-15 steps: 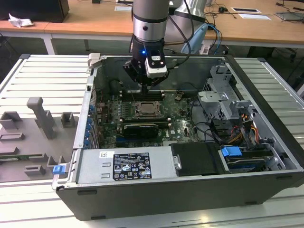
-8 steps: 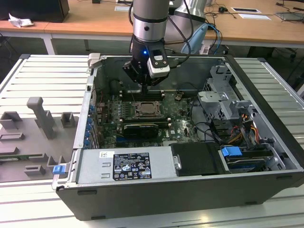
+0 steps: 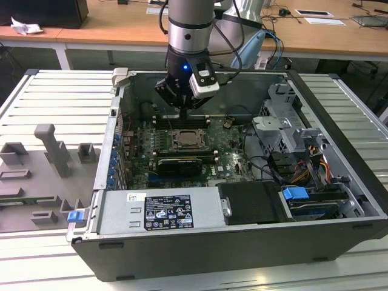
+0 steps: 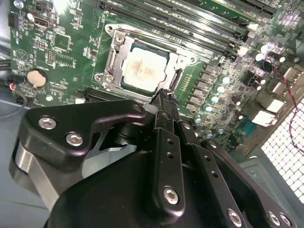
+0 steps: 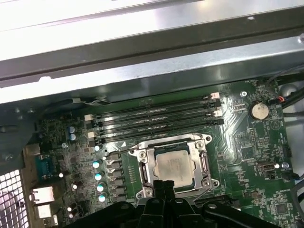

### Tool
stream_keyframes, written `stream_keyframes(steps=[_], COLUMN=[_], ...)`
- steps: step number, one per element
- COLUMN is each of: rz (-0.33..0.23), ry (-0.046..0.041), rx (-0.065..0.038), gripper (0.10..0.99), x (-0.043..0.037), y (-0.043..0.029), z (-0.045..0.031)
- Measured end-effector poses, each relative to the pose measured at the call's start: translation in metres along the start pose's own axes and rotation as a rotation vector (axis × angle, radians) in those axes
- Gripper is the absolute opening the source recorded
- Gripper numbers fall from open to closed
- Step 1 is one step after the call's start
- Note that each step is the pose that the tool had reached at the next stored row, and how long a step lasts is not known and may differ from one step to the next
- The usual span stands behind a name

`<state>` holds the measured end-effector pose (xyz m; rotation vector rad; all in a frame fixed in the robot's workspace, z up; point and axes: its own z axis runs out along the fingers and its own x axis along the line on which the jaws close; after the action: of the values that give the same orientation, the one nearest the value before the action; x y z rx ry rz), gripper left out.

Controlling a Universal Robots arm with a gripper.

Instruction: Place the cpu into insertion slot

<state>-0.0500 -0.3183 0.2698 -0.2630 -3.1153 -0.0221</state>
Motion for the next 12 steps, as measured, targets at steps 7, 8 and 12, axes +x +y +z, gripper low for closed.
stream_keyframes(steps=[7,8,12], rz=[-0.017,-0.019,-0.035], ry=[-0.0009,-0.0009,-0.0007], rx=[0.000,0.000,0.000], gripper=[0.106,0.106,0.106], x=[0.0104,0.0109,0.0130], y=[-0.0018,-0.0019,-0.0023], z=[0.0002,0.0001,0.0002])
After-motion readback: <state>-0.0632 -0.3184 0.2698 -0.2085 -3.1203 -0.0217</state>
